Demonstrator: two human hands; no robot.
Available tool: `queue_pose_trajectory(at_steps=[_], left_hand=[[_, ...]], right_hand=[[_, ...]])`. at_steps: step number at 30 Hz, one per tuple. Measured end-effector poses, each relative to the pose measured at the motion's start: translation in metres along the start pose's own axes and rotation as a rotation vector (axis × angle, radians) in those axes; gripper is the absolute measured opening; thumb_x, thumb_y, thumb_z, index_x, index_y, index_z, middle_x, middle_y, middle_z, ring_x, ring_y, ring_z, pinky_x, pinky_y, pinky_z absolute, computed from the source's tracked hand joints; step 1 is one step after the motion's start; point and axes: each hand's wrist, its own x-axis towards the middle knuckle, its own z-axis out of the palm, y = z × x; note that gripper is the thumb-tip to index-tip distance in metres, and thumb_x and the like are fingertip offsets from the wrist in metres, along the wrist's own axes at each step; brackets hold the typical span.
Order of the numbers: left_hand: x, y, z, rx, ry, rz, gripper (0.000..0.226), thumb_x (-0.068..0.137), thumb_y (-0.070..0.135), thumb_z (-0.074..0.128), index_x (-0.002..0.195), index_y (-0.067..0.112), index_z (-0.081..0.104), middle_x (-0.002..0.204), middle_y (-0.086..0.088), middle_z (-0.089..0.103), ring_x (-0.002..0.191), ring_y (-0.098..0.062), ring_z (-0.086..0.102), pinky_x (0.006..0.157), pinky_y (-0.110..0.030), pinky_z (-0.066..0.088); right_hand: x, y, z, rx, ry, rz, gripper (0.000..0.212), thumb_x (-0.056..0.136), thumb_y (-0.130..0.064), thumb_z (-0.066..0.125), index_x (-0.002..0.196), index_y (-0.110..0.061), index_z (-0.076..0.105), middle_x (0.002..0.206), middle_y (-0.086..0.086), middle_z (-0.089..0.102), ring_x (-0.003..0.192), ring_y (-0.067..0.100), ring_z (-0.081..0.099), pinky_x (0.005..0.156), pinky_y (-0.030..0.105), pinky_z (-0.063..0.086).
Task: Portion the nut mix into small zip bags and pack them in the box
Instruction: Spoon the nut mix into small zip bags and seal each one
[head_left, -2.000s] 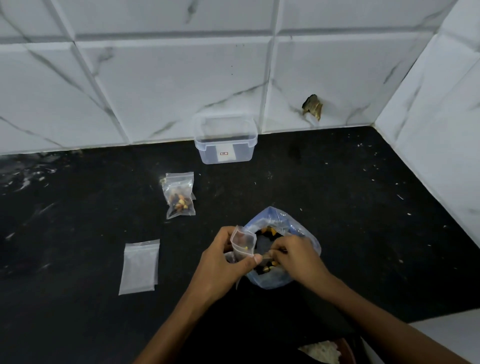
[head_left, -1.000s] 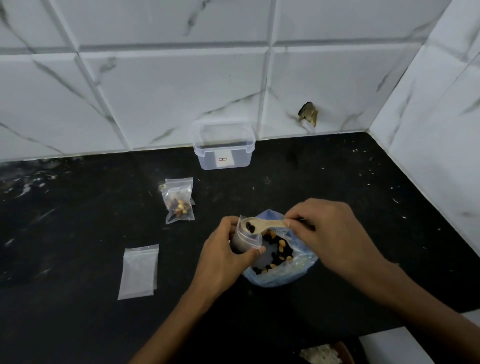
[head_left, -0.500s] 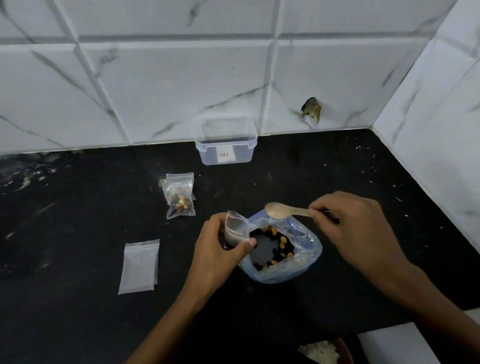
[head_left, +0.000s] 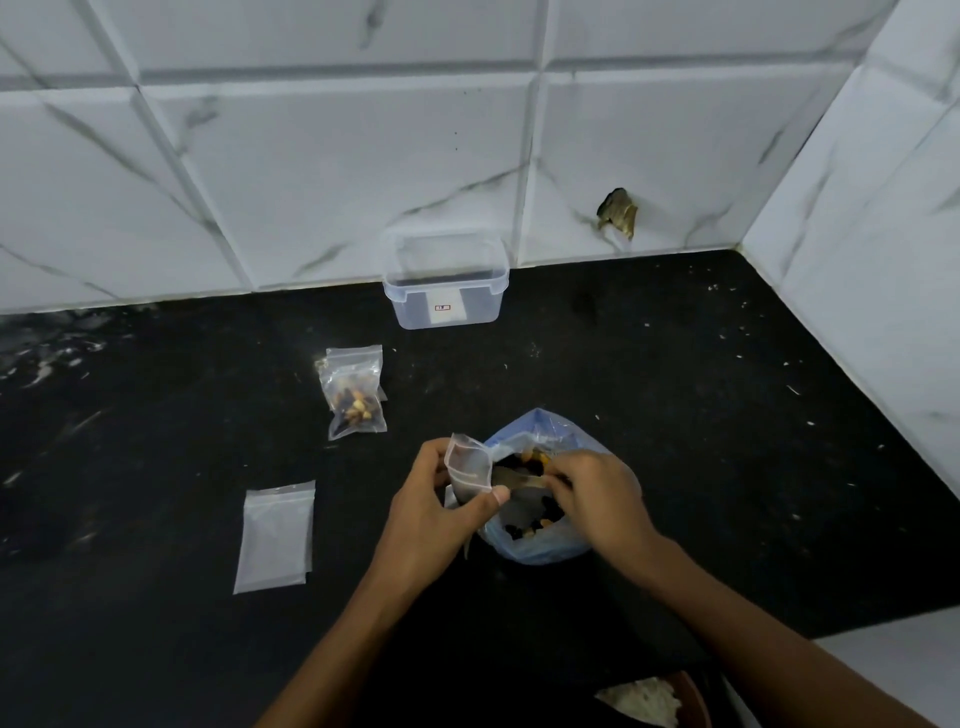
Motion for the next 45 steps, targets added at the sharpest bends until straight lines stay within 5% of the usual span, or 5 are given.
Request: queue_pose_trajectory(at_steps=[4, 13, 31, 35, 45], left_hand=[[0.000, 0.001, 0.001, 0.019, -0.011, 0.014, 0.044, 0.079, 0.027, 0.080, 0.112, 0.039, 0.053, 0.108, 0.018, 0.067, 0.103, 0.008, 0.061, 0.075, -0.009, 0.049], [-0.002, 0.002, -0.004, 0.025, -0.017, -0.002, 0.046, 0.078, 0.029, 0.080, 0.113, 0.040, 0.053, 0.109, 0.019, 0.067, 0.101, 0.009, 0.061, 0.078, -0.014, 0.051], [-0.002, 0.011, -0.002, 0.113, 0.026, 0.059, 0.050, 0.077, 0.028, 0.082, 0.114, 0.039, 0.051, 0.110, 0.018, 0.064, 0.099, 0.015, 0.057, 0.072, -0.007, 0.048], [0.001, 0.011, 0.002, 0.191, 0.029, 0.096, 0.055, 0.071, 0.041, 0.082, 0.116, 0.044, 0.050, 0.115, 0.017, 0.063, 0.103, 0.006, 0.060, 0.083, -0.023, 0.054], [0.006, 0.014, 0.012, 0.327, 0.072, 0.145, 0.054, 0.064, 0.053, 0.078, 0.109, 0.050, 0.048, 0.111, 0.021, 0.058, 0.101, 0.003, 0.058, 0.084, -0.034, 0.056]], right_hand=[[0.002, -0.010, 0.018, 0.173, -0.023, -0.047, 0.015, 0.094, -0.018, 0.054, 0.101, -0.015, 0.068, 0.101, 0.001, 0.067, 0.097, 0.013, 0.062, 0.093, 0.034, 0.048], [0.000, 0.005, -0.003, 0.502, -0.025, 0.234, 0.017, 0.095, -0.021, 0.057, 0.081, -0.022, 0.067, 0.072, 0.002, 0.067, 0.054, 0.005, 0.060, 0.047, 0.018, 0.046], [-0.043, 0.023, -0.081, 0.691, 0.022, 0.236, 0.014, 0.092, -0.012, 0.058, 0.086, -0.014, 0.071, 0.072, 0.004, 0.068, 0.050, 0.003, 0.057, 0.046, 0.017, 0.044], [-0.049, 0.009, -0.099, 0.767, 0.050, 0.185, 0.015, 0.091, -0.011, 0.058, 0.085, -0.013, 0.071, 0.075, 0.006, 0.069, 0.050, 0.005, 0.056, 0.046, 0.018, 0.044], [-0.062, -0.031, -0.098, 0.236, 0.151, -0.028, 0.010, 0.093, -0.024, 0.057, 0.090, -0.029, 0.065, 0.073, -0.008, 0.063, 0.061, 0.000, 0.061, 0.057, 0.014, 0.048]])
